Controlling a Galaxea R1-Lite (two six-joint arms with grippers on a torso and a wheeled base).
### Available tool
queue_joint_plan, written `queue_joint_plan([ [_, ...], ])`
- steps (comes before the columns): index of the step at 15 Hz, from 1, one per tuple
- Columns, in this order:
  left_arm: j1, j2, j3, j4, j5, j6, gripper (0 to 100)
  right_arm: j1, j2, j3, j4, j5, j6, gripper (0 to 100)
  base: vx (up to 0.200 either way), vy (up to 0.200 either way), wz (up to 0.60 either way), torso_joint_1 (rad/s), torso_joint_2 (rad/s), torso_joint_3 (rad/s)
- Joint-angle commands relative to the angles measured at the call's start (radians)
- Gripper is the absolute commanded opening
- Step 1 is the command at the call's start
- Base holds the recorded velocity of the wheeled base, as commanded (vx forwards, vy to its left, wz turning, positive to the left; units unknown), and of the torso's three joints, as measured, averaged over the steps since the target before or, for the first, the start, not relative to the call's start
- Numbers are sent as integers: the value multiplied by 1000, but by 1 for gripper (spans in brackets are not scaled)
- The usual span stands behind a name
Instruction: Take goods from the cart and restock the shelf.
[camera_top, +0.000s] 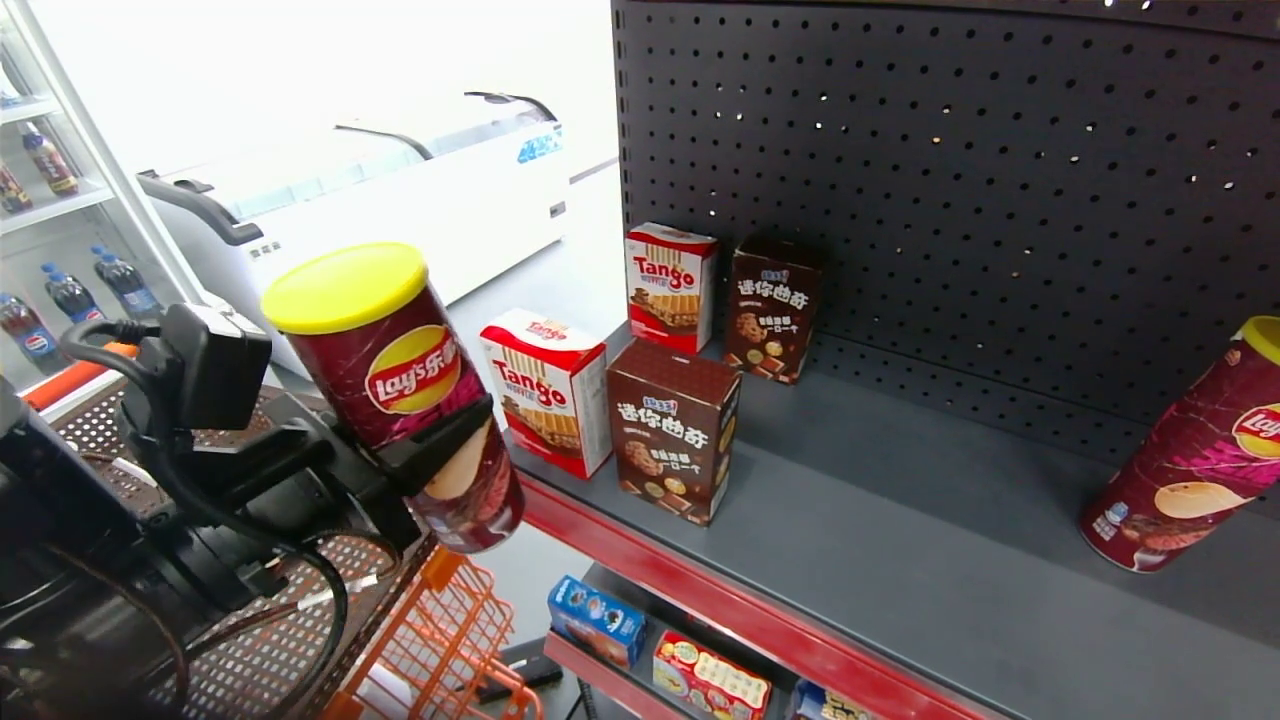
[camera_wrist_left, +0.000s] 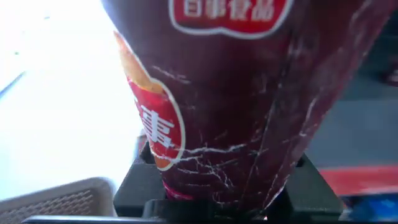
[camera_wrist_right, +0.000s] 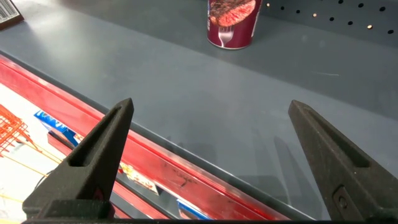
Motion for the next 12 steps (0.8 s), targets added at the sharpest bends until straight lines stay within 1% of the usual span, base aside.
queue_joint_plan([
  [1,-48,-15,-1,1,-47,-2,0,1,0,-1,0,1,0,100,0,0,0,0,0,0],
  [2,-51,-15,-8,1,-59,-1,0,1,0,-1,0,1,0,100,0,0,0,0,0,0],
  [4,-76,-17,-8,1,-55,1,0,1,0,-1,0,1,0,100,0,0,0,0,0,0],
  [6,-105,-43,21,3,-30,-1,0,1,0,-1,0,1,0,100,0,0,0,0,0,0],
  [8,-114,-66,56,3,-42,-1,0,1,0,-1,0,1,0,100,0,0,0,0,0,0],
  [9,-126,-80,78,13,-45,-7,0,1,0,-1,0,1,0,100,0,0,0,0,0,0],
  [10,-128,-84,84,24,-48,-7,0,1,0,-1,0,1,0,100,0,0,0,0,0,0],
  [12,-134,-90,81,64,-79,-7,0,1,0,-1,0,1,0,100,0,0,0,0,0,0],
])
